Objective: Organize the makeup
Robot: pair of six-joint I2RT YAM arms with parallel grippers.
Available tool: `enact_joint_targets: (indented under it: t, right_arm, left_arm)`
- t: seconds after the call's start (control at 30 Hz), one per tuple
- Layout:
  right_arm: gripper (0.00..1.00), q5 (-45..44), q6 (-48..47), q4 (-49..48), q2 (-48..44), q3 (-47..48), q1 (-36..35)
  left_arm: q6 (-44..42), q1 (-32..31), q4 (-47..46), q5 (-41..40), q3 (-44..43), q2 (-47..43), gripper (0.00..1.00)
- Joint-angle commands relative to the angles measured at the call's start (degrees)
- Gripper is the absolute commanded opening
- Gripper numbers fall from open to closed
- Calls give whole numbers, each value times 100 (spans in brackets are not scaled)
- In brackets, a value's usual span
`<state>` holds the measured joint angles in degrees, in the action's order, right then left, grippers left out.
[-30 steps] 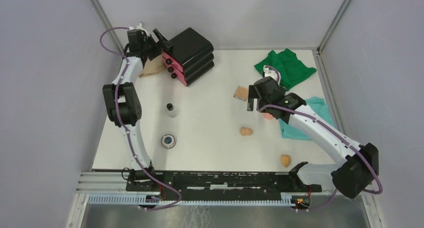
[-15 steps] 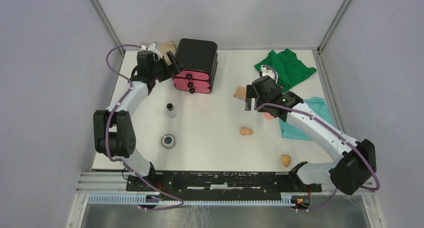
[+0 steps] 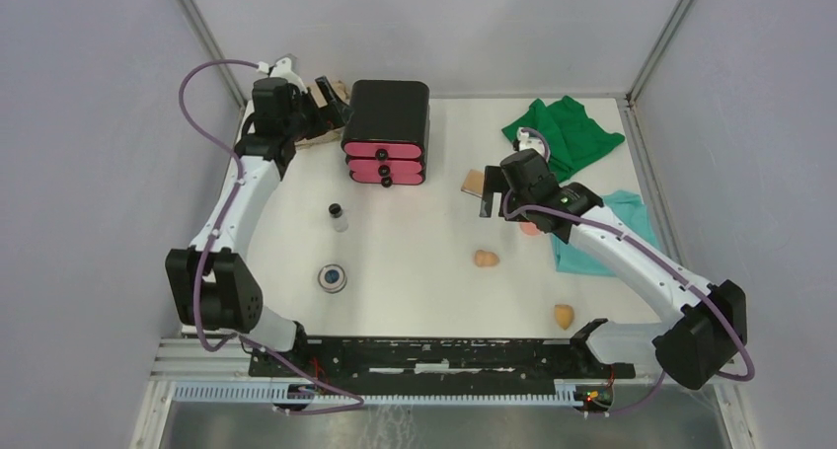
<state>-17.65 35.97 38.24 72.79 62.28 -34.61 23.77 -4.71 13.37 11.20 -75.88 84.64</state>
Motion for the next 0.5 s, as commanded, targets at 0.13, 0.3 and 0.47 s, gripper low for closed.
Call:
enact_joint_targets:
  t: [0.13,0.3,0.47]
  right_arm:
    - [99,-61,228,-103,-600,-162,-3]
    - [99,-88,303,-37,-652,-190,-6]
    - [99,-60,347,-40,-643,-213,-2]
  left_arm:
    - [-305,26,487,202,-715,770,99]
    - [-232,14,285,695,-321,832,99]
    - [-260,-20,142,1080,145,788,98]
